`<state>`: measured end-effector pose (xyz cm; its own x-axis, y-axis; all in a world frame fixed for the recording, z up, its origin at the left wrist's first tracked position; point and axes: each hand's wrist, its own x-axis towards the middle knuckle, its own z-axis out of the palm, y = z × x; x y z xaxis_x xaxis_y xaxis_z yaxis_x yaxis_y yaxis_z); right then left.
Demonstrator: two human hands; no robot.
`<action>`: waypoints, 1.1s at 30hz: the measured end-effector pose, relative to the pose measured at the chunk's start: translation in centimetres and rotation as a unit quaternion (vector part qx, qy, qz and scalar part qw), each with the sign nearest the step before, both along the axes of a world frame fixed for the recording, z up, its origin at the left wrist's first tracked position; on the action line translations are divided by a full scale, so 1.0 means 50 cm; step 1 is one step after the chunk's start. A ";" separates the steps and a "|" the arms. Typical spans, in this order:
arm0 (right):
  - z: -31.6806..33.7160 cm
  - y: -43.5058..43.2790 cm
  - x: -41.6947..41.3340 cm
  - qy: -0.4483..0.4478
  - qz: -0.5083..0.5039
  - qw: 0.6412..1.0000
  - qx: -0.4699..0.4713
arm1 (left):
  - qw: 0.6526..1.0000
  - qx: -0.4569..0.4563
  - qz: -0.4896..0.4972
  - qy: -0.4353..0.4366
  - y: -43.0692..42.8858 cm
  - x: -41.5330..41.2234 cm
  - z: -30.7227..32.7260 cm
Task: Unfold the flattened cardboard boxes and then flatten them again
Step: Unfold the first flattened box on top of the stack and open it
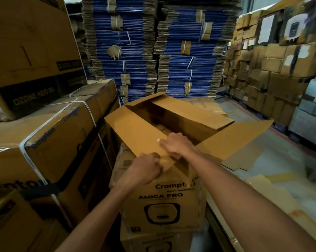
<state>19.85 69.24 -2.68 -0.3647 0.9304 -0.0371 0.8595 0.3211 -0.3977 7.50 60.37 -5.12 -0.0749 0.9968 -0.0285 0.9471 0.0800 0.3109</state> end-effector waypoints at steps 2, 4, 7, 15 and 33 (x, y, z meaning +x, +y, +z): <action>-0.003 0.003 0.011 -0.003 -0.022 1.000 -0.003 | 0.999 0.052 -0.003 -0.006 0.001 0.007 -0.005; -0.012 0.001 0.018 -0.011 -0.019 1.000 0.008 | 0.987 0.150 0.009 0.057 0.021 -0.003 0.000; -0.022 -0.005 0.032 -0.050 -0.002 0.998 0.048 | 0.978 0.199 -0.005 0.067 0.078 -0.042 0.013; -0.033 0.023 0.230 -0.129 -0.018 0.987 0.091 | 0.984 0.006 -0.076 0.158 0.183 -0.110 0.001; -0.112 0.058 0.107 -0.035 0.053 0.982 0.178 | 0.988 0.115 0.006 0.106 0.134 -0.080 -0.034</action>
<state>25.22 72.16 -8.30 -0.4683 0.8458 0.2554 0.8351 0.5182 -0.1847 3.53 67.10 -6.82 -0.0659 0.9743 0.2155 0.9922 0.0412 0.1175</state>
